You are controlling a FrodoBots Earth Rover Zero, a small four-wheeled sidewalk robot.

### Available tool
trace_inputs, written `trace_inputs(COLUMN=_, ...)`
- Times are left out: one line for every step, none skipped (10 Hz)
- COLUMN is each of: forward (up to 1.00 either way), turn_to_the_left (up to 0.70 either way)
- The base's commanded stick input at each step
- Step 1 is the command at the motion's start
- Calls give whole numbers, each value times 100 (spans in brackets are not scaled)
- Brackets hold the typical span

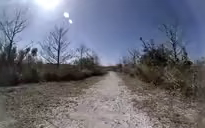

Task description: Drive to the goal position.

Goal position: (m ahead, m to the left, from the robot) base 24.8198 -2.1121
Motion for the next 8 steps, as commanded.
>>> trace_inputs(forward=70, turn_to_the_left=0)
trace_inputs(forward=70, turn_to_the_left=-2)
trace_inputs(forward=70, turn_to_the_left=-11)
trace_inputs(forward=70, turn_to_the_left=-21)
trace_inputs(forward=70, turn_to_the_left=-31)
trace_inputs(forward=70, turn_to_the_left=-35)
trace_inputs(forward=70, turn_to_the_left=-25)
trace_inputs(forward=70, turn_to_the_left=-11)
